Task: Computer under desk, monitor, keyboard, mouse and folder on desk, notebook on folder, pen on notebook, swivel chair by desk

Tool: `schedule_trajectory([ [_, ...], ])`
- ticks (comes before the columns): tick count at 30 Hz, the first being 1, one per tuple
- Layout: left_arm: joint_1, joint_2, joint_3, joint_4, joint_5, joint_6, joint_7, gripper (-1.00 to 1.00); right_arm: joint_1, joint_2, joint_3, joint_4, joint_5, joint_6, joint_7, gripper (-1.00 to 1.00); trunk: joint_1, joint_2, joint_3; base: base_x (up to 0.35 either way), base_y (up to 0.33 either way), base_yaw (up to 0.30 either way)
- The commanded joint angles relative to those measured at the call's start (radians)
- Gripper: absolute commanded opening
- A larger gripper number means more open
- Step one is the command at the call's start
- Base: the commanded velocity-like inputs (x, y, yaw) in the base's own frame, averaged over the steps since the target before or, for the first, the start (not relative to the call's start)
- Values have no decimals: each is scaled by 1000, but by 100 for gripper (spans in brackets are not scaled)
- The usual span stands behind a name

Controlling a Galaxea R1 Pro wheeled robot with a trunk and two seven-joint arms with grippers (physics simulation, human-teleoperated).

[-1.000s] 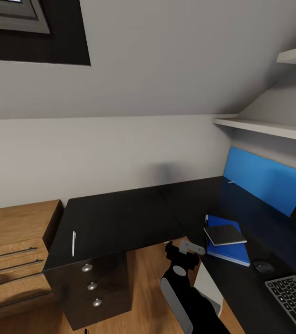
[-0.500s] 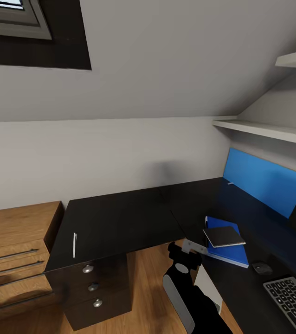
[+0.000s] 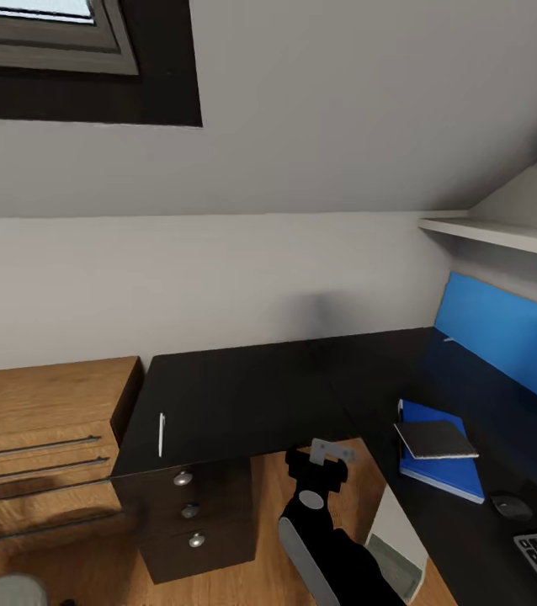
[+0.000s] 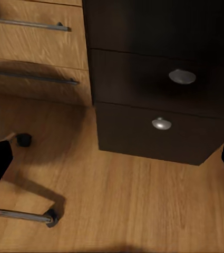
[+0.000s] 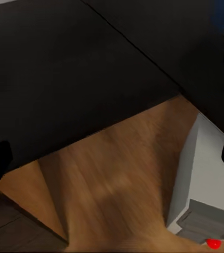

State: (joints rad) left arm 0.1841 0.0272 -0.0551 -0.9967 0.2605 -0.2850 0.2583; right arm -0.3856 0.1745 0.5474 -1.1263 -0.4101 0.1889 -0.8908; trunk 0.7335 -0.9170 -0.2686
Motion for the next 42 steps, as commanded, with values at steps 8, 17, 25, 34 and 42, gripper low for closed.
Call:
schedule_trajectory([
  [8, 0, 2, -5, -1, 9, -3, 8, 100, -1, 0, 50, 19, 8, 4, -4, 100, 0, -1, -5, 0, 0, 264],
  [17, 0, 1, -5, 0, 10, -3, 10, 100, -1, 0, 94, 21, 10, 3, -4, 100, 0, -1, -10, 0, 0, 266],
  [25, 0, 0, -5, 0, 10, -4, 12, 100, -1, 0, 102, 33, 11, 3, -2, 100, 0, -1, -16, 0, 0, 266],
  [34, 0, 0, -6, 0, 8, -5, 13, 100, -1, 0, 103, 37, 11, 3, -2, 100, 0, -1, -23, 0, 0, 266],
  [42, 0, 0, -7, 0, 7, -7, 12, 100, -1, 0, 103, 37, 11, -3, -2, 100, 0, -1, -30, 0, 0, 259],
])
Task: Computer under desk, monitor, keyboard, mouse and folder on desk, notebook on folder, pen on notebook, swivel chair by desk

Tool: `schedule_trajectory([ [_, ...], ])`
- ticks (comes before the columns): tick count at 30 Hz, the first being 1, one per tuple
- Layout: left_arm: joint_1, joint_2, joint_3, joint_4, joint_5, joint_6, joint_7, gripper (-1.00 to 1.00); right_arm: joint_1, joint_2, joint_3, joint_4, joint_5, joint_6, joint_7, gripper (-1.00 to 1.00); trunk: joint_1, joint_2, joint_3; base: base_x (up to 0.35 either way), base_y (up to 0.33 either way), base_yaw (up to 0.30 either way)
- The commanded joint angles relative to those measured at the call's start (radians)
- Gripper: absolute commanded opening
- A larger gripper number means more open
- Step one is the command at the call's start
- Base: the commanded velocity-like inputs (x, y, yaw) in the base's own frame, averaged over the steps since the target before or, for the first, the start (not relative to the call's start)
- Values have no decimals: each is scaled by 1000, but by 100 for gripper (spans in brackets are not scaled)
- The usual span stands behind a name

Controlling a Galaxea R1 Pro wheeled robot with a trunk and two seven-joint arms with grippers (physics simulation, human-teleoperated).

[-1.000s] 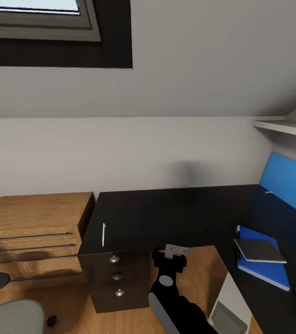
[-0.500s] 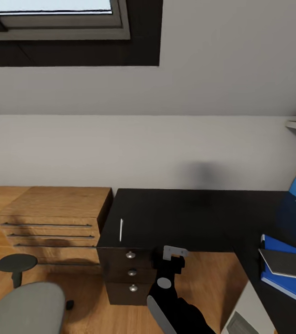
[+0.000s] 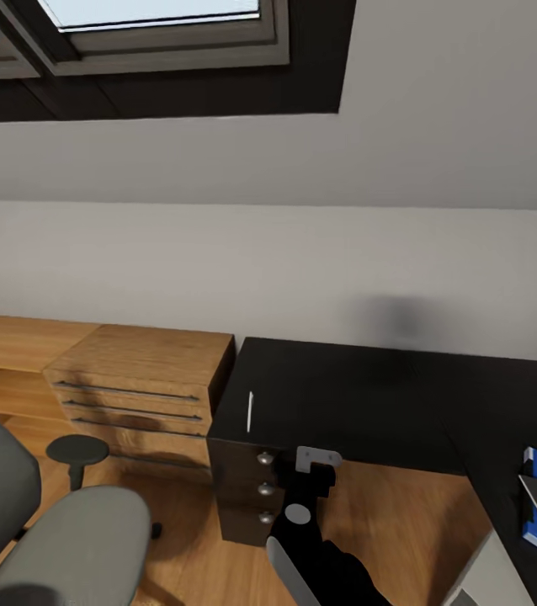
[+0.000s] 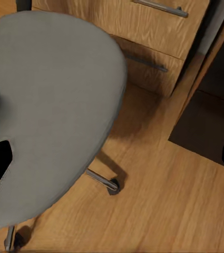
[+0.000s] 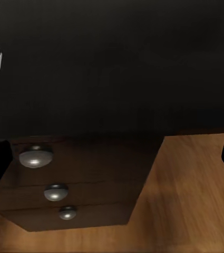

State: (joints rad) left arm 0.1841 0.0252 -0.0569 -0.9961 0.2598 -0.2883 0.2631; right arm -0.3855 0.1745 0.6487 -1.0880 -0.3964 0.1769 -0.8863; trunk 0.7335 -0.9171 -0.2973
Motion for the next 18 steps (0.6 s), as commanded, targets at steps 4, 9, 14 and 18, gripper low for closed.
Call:
schedule_trajectory([
  [4, 0, -4, -16, -2, 4, -5, 3, 100, -1, 0, 3, -1, 6, 1, -6, 100, 0, -1, -3, 0, 0, 127],
  [9, 0, -4, -39, -45, 3, -1, 2, 100, -1, -2, 9, -2, 29, -1, -5, 100, 0, -1, -3, 0, 0, 36],
  [14, 1, -4, -53, -146, 2, 21, 2, 100, -1, -2, 11, 2, 54, -8, 2, 100, 0, -1, -4, 0, 0, 12],
  [18, 1, -5, -68, -241, 1, 100, 3, 100, -2, -5, 8, 21, 64, -28, 39, 100, 0, -1, -4, 0, 0, 4],
])
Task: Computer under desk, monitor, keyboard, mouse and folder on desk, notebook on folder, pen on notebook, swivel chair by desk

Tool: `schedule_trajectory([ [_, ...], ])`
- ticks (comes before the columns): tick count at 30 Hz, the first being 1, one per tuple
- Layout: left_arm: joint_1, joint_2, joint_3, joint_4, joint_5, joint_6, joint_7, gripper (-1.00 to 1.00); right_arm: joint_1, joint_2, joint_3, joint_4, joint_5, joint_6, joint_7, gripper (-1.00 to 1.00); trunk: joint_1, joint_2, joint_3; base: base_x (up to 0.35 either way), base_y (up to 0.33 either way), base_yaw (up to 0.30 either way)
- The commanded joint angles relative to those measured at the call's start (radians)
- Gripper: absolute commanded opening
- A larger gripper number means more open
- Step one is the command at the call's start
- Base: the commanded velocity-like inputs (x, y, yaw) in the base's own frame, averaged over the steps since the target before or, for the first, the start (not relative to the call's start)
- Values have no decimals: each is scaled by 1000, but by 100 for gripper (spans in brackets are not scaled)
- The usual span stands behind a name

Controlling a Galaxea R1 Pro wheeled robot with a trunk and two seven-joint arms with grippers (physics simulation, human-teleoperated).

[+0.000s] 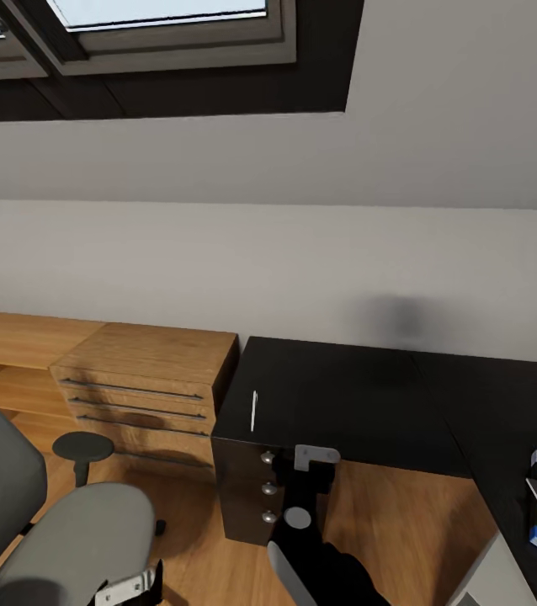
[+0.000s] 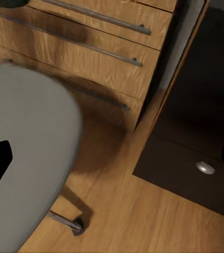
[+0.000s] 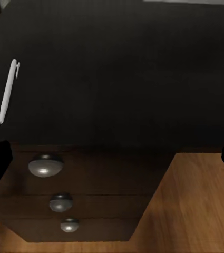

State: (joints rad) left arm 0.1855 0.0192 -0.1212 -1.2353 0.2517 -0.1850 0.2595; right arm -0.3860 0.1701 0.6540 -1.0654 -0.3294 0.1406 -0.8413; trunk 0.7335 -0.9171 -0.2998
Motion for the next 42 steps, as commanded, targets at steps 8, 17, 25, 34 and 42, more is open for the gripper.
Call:
schedule_trajectory([
  [8, 0, 1, -36, -351, 15, 409, 11, 100, -22, -75, -31, 29, 3, -35, 136, 100, 0, -1, -1, 0, 0, 1],
  [17, 0, -1, -36, -377, 16, 453, 13, 100, -30, -101, -138, 35, 1, -29, 228, 100, 0, -1, -1, 0, 0, 0],
  [25, 0, 1, -36, -329, 15, 437, 15, 100, -32, -89, -181, 37, -5, 129, 281, 100, 0, -1, -1, 91, 0, 0],
  [34, 0, 3, -36, -314, 13, 366, 12, 100, -46, -60, -177, 34, -7, 223, 303, 100, 0, -1, -1, 283, 0, 0],
  [42, 0, 3, -36, -313, 13, 363, 12, 100, -47, -58, -164, 28, -5, 220, 301, 100, 0, -1, -1, 169, 0, 0],
])
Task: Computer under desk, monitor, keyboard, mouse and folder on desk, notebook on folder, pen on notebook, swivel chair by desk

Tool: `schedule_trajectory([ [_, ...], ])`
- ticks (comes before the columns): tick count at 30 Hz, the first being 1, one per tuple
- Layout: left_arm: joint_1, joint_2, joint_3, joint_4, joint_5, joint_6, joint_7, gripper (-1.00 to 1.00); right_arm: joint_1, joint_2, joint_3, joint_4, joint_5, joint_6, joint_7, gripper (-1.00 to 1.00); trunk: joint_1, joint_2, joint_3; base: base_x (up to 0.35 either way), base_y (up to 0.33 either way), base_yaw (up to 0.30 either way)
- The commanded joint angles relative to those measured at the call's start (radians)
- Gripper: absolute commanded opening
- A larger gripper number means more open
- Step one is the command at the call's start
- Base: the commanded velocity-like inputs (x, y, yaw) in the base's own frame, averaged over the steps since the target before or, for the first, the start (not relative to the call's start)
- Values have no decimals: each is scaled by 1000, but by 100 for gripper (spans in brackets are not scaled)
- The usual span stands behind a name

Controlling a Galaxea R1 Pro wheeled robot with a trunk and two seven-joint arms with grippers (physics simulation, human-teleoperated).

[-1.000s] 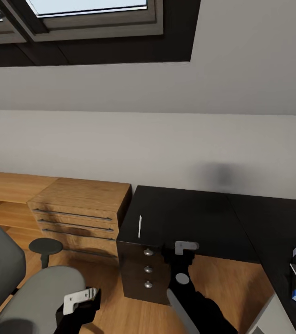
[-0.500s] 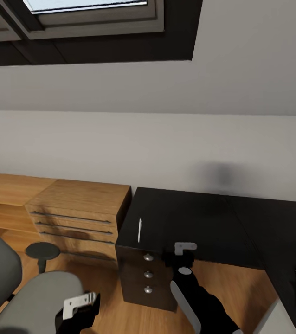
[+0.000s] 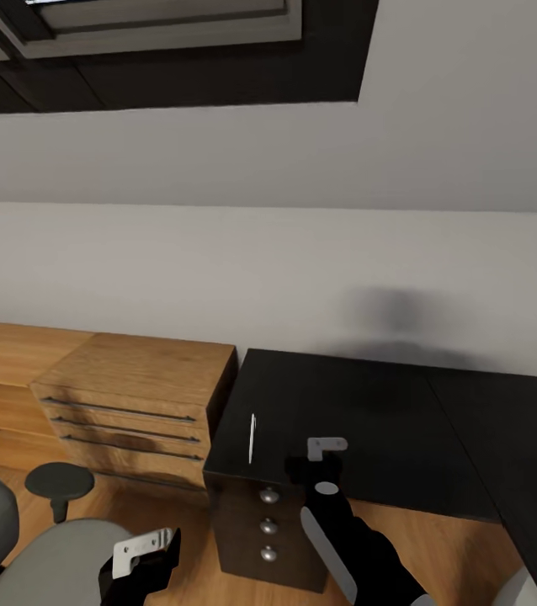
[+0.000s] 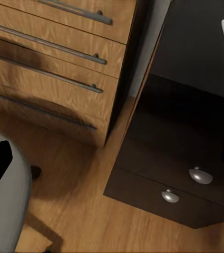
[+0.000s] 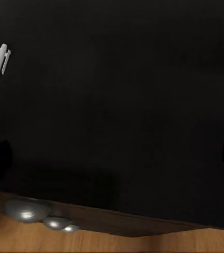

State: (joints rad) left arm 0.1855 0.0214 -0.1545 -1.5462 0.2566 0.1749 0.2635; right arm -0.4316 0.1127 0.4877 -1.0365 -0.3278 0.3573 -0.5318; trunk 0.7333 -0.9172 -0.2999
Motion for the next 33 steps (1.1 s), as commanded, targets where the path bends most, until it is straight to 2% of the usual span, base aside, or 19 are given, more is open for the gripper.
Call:
schedule_trajectory([
  [1, 0, 1, -2, -3, 9, 3, 8, 100, -1, 0, 4, -2, -7, 3, -10, 100, 0, -1, -1, 54, 0, 9],
  [10, 0, 3, 0, -8, 10, 4, 8, 100, -1, 2, 10, -2, -7, 3, -11, 100, 0, -1, -5, 15, 0, 174],
  [11, 0, 3, 4, -10, 10, 5, 8, 100, -1, 2, 31, -2, -7, 3, -7, 100, 0, -1, -6, 1, 0, 247],
  [17, 0, 3, 6, -11, 10, 5, 8, 100, -1, 2, 65, -2, -7, 4, -5, 100, 0, -1, -11, 1, 0, 248],
  [21, 0, 3, 9, -11, 10, 5, 8, 100, -1, 1, 104, -2, -7, 4, -4, 100, 0, -1, -14, 0, 0, 245],
  [22, 0, 3, 30, -23, 11, 5, 8, 100, -1, 0, 131, -1, -7, 3, -4, 100, 0, -1, -15, 0, 0, 228],
  [33, 0, 2, 59, -39, 13, 5, 8, 100, -1, -2, 145, -2, -4, 3, -4, 100, 0, -1, -23, 0, 0, 138],
])
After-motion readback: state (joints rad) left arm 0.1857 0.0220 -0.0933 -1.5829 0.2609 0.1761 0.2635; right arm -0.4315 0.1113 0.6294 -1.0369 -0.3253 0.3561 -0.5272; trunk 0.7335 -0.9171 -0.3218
